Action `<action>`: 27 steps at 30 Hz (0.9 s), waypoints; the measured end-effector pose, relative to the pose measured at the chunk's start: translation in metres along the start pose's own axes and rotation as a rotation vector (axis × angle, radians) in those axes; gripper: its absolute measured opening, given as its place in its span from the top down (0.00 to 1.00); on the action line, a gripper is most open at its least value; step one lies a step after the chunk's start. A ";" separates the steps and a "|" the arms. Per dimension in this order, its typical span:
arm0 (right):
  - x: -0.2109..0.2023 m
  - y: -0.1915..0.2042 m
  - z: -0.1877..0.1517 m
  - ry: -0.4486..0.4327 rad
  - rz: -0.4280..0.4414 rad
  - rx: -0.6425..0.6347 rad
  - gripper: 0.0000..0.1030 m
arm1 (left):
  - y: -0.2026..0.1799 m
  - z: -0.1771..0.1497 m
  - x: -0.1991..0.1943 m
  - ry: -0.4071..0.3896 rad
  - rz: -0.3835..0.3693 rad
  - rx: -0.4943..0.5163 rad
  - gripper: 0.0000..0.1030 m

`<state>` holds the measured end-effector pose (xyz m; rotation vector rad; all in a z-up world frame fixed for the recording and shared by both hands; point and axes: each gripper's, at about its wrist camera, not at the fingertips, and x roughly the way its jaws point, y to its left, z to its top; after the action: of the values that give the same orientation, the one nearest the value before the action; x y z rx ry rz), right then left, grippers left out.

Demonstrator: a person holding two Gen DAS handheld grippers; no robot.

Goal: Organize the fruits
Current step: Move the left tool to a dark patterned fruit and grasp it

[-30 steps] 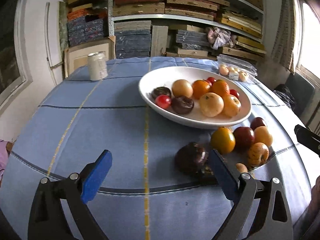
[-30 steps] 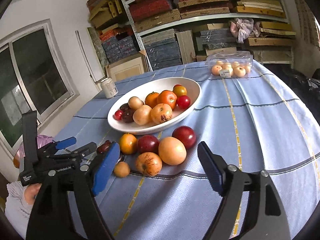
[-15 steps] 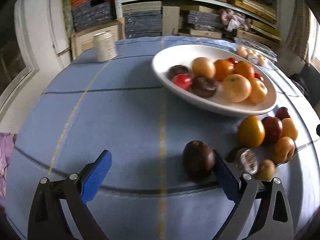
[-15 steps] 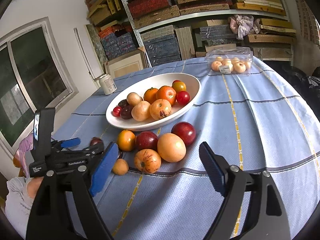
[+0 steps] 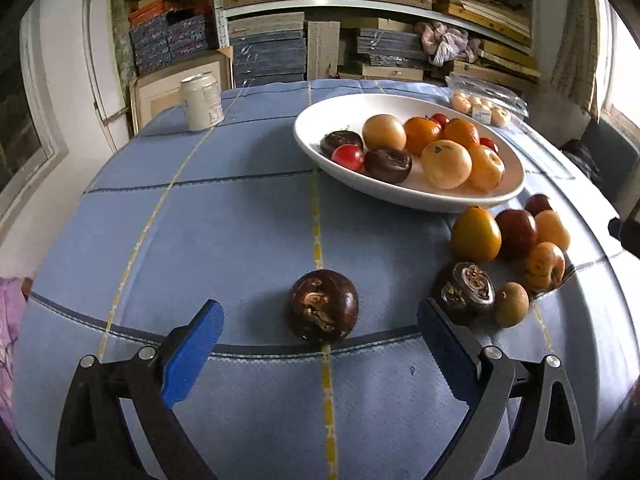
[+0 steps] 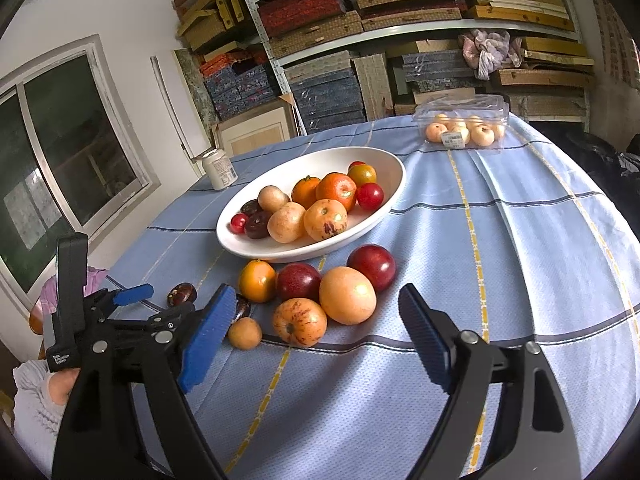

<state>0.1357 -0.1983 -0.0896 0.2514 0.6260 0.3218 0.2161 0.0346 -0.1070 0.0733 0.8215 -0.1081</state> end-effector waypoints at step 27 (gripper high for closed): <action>0.032 0.074 -0.033 0.156 0.119 -0.251 0.35 | 0.001 0.002 0.011 0.053 -0.048 -0.023 0.61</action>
<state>0.1234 -0.1141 -0.1081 0.0221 0.7180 0.5344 0.2256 0.0345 -0.1135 0.0345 0.8776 -0.1420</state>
